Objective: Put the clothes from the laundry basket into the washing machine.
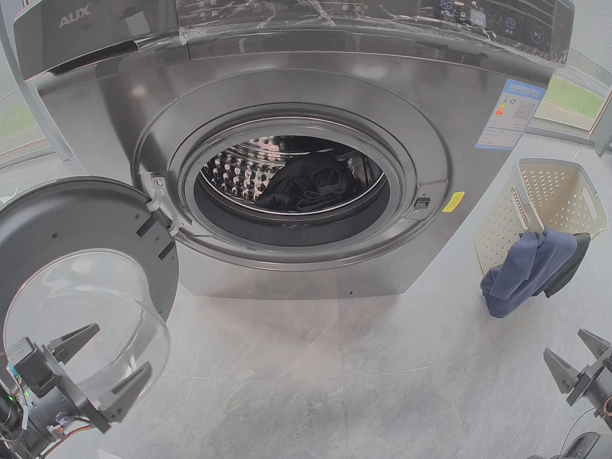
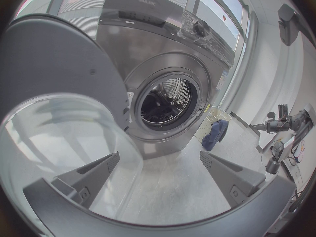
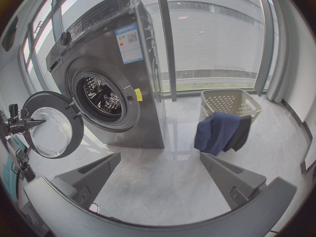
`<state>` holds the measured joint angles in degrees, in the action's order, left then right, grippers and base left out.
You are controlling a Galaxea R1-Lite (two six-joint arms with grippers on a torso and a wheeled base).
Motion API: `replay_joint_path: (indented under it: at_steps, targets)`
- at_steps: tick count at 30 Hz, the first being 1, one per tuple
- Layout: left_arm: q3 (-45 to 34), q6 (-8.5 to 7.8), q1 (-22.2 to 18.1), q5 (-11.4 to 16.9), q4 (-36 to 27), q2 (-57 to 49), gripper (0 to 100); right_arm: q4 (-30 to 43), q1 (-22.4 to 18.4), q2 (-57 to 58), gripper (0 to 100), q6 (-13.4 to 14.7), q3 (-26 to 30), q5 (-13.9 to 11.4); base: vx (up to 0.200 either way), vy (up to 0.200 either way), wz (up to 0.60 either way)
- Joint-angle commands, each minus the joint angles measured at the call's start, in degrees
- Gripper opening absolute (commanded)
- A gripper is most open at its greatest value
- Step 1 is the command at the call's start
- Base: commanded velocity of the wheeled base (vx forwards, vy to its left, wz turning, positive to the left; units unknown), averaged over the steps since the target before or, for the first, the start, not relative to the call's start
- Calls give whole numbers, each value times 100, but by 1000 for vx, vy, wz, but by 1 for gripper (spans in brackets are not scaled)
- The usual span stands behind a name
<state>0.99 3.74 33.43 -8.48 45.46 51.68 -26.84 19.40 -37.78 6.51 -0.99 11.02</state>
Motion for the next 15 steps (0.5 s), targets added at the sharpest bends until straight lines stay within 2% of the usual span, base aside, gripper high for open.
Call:
replay_joint_path:
  at_steps: [1, 3, 5, 8, 9, 10, 11, 12, 13, 15]
  targets:
    - [-99, 136, -680, 128, -1470, -2302, 100, 1243, -938, 2249, 100, -299, 64, -329, -200, 0, 0]
    - [-99, 153, -864, 242, -1812, -2671, 100, 1533, -1096, 2565, 100, -317, 72, -399, -200, 0, 0]
    - [-99, 206, -1198, 506, -2463, -3366, 100, 2289, -1298, 3259, 100, -317, 81, -487, 0, 0, 0]
    - [-99, 303, -1550, 725, -3087, -3955, 100, 2394, -1315, 3277, 100, -212, 64, -460, 0, 0, 0]
    - [-99, 303, -1567, 734, -3131, -3981, 100, 2386, -1315, 3268, 100, -212, 72, -452, 0, 0, 0]
    - [-99, 285, -1840, 840, -3579, -4306, 100, 2333, -1324, 3259, 100, -212, 81, -399, 0, 0, 0]
    - [-99, 276, -1866, 848, -3605, -4333, 100, 2342, -1324, 3259, 100, -220, 81, -390, 0, 0, 0]
    - [-99, 276, -2165, 954, -3904, -4631, 100, 2403, -1447, 3268, 100, -255, 64, -355, 0, 0, 0]
    - [-99, 223, -2226, 963, -3983, -4649, 100, 2421, -1632, 3303, 100, -273, 55, -408, 0, -200, 0]
    - [-99, 294, -2376, 954, -4010, -4649, 100, 2447, -2080, 3391, 100, -387, 46, -478, 0, -200, 0]
